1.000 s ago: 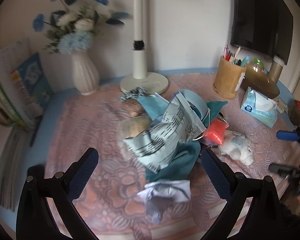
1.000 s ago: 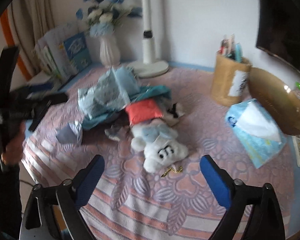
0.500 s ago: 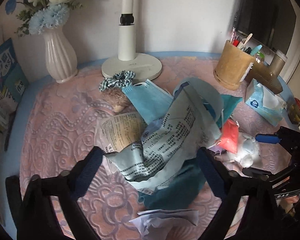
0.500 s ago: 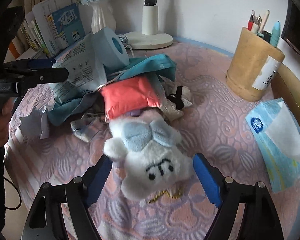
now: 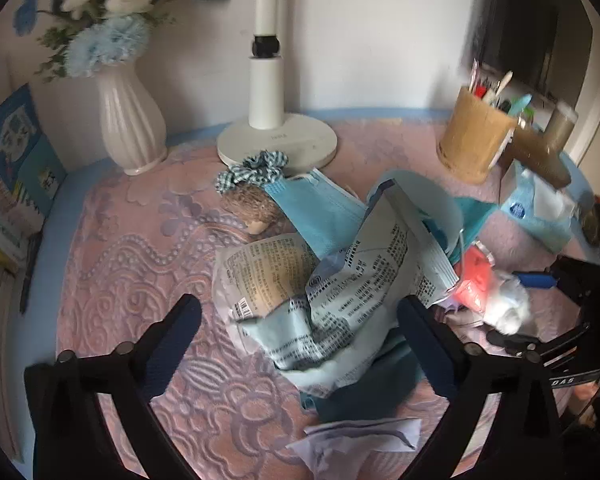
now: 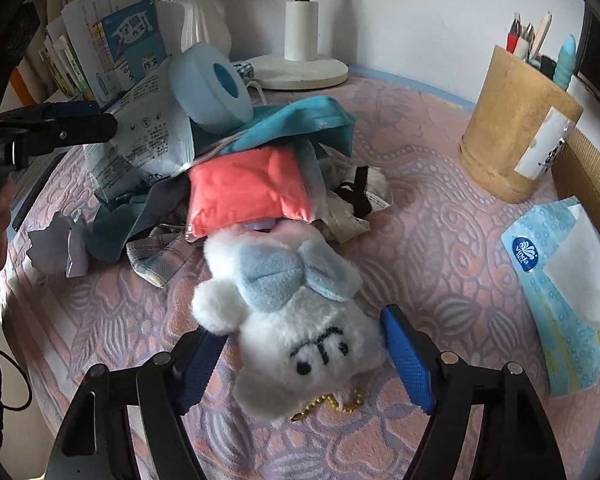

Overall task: Organize soft objects
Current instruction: 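Grasp the white plush bunny with the right tool while the left tool grasps the printed snack bag, then carry bunny and snack bag into the amber glass bowl and open both tools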

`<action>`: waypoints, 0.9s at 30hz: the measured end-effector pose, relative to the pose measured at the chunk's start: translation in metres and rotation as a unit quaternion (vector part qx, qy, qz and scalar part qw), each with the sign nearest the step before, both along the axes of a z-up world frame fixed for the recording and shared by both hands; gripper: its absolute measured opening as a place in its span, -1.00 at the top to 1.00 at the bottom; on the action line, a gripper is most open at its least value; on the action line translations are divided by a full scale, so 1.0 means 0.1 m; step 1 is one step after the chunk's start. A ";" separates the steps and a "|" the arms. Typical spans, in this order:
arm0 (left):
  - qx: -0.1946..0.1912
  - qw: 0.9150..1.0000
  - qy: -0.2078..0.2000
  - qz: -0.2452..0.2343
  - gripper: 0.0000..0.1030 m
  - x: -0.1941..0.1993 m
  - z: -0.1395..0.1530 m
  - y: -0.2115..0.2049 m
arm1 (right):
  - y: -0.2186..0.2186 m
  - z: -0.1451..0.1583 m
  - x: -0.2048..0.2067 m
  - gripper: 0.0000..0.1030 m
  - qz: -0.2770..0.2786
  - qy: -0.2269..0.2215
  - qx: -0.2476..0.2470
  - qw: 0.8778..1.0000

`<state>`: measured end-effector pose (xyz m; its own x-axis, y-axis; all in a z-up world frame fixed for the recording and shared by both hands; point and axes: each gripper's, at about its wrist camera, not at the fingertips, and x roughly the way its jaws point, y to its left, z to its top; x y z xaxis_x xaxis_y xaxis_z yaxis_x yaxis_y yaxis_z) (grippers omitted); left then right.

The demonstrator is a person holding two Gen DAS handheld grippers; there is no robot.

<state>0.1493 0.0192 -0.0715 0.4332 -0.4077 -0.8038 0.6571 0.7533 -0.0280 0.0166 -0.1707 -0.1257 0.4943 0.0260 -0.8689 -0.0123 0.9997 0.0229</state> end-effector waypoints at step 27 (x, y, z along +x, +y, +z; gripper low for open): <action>-0.062 0.996 -0.043 0.041 0.33 -0.64 0.49 0.13 | -0.24 0.40 -0.54 0.00 -0.048 -0.069 0.085 0.993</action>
<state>0.0853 0.0322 -0.0224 0.5344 -0.4615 -0.7081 0.5971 0.7991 -0.0702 -0.0377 -0.1951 -0.0853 0.6158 0.1141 -0.7796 0.0675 0.9782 0.1965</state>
